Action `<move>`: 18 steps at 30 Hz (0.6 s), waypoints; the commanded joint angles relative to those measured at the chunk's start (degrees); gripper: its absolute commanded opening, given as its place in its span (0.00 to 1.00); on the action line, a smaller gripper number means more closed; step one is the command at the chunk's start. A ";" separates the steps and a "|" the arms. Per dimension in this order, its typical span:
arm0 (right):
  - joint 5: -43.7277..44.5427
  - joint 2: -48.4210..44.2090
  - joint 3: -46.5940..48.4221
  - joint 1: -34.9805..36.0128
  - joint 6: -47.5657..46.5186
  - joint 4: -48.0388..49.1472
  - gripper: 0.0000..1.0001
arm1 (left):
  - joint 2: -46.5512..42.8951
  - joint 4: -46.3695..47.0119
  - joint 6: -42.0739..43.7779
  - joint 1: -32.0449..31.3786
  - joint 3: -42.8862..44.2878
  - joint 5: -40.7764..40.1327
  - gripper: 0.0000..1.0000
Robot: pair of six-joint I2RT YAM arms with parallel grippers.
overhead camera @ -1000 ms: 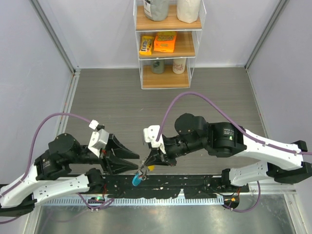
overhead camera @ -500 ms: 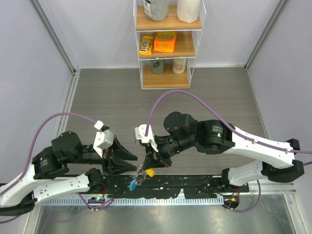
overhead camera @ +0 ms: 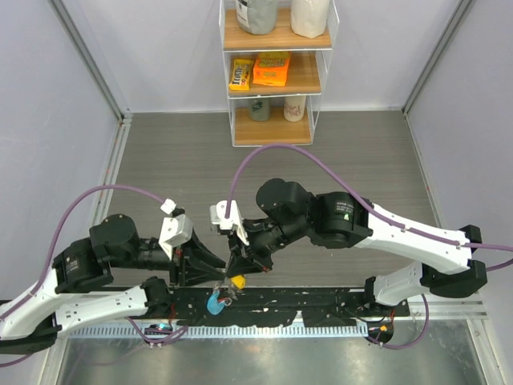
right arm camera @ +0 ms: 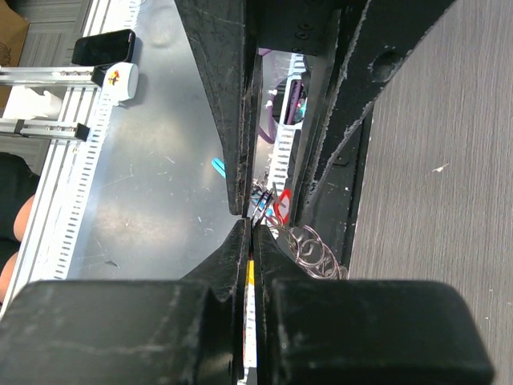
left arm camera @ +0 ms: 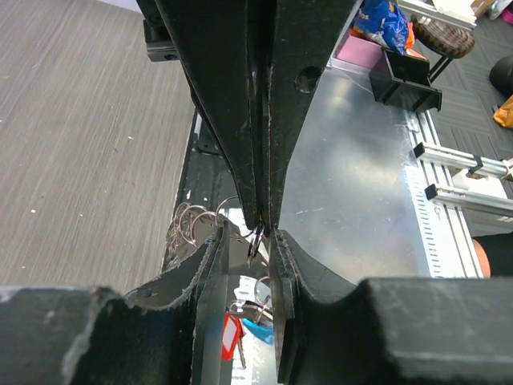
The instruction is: Put the keys on the keyring
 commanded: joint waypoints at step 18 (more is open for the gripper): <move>-0.62 -3.08 -0.53 -0.13 0.82 7.08 0.12 | -0.07 3.51 3.76 0.06 -1.29 -0.47 0.00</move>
